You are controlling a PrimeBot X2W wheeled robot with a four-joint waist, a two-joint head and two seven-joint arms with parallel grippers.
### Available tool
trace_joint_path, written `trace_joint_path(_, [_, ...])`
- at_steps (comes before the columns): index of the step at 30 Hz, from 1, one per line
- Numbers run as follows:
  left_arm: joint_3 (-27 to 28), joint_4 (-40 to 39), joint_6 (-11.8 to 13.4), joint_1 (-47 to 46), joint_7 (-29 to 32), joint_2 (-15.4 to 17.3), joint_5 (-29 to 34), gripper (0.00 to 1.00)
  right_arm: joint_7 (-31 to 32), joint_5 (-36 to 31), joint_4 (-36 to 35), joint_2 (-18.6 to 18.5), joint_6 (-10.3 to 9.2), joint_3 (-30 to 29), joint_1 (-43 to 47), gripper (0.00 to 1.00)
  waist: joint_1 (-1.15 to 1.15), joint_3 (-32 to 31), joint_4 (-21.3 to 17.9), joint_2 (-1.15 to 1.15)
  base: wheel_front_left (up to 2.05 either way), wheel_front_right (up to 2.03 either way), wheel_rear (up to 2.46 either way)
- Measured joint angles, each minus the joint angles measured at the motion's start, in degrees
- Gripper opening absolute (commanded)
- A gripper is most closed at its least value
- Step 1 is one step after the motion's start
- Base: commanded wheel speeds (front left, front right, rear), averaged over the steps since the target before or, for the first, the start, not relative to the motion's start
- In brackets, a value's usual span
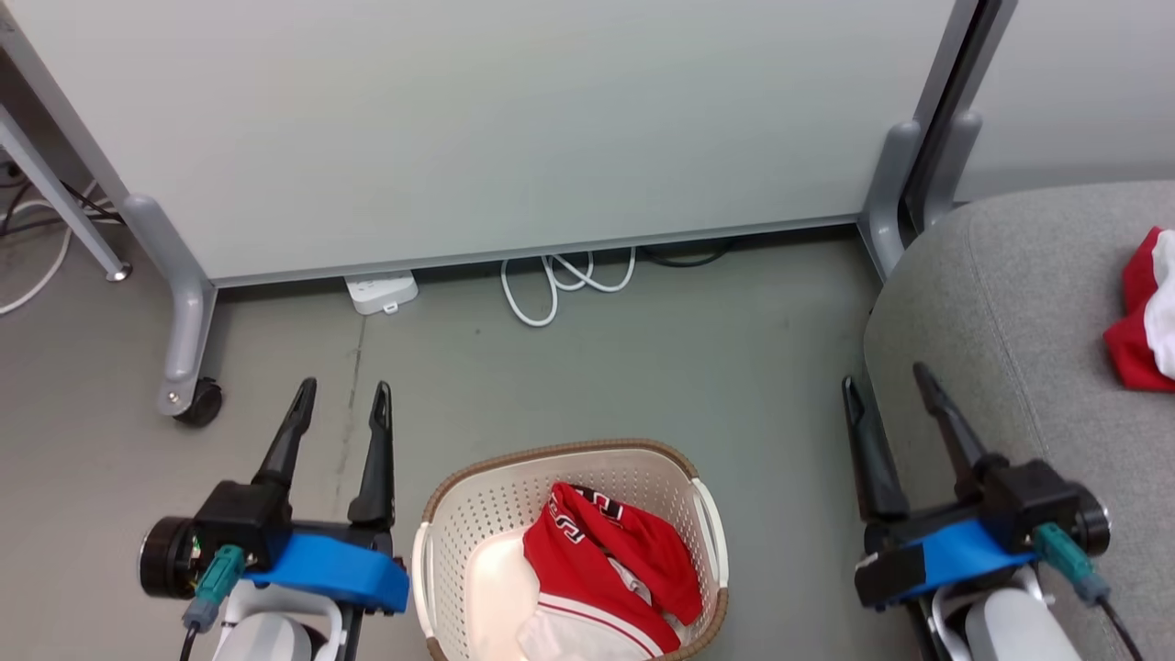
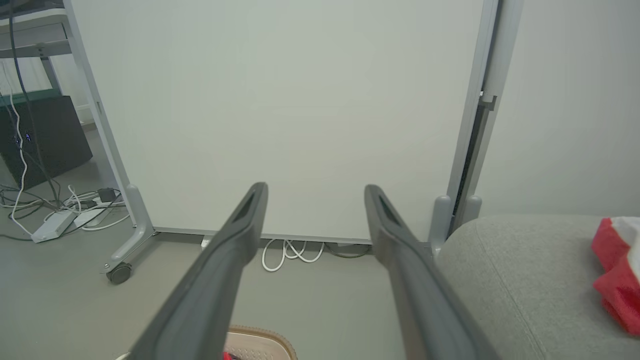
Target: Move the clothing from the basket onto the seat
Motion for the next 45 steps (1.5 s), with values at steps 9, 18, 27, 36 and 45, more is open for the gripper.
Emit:
trace_joint_path(9, [4.0, 0.0, -2.3, 4.2, 0.0, -1.8, 2.2, 1.0, 0.0, 1.1, -0.1, 1.0, 0.0, 0.6, 4.8, 1.0, 0.01, -2.6, 0.4, 0.0, 0.0, 0.0, 0.0])
trace_joint_path(18, [6.8, 0.2, -3.5, 6.9, 0.0, -2.9, 4.0, 1.0, 0.0, 1.4, 0.2, 1.6, -0.01, 0.5, 7.2, 1.0, 0.01, -4.2, 0.3, 0.0, 0.0, 0.0, 0.0])
trace_joint_path(27, [8.0, 0.5, -4.0, 7.6, 0.0, -3.4, 4.9, 1.0, 0.0, 1.6, 0.8, 1.9, 0.0, 0.8, 7.6, 1.0, 0.01, -4.4, -0.1, 0.0, 0.0, 0.0, 0.0])
trace_joint_path(36, [8.7, 0.9, -4.5, 7.6, 0.0, -3.5, 5.5, 1.0, 0.0, 1.7, 1.2, 2.0, 0.0, 1.0, 7.6, 1.0, 0.01, -4.4, -0.4, 0.0, 0.0, 0.0, 0.0])
trace_joint_path(45, [5.0, 4.3, -7.5, 1.6, 0.0, -3.5, 8.0, 1.0, 0.0, 1.7, 1.0, 2.0, 0.0, 1.2, 5.6, 1.0, 0.01, -1.9, -1.7, 0.0, 0.0, 0.0, 0.0])
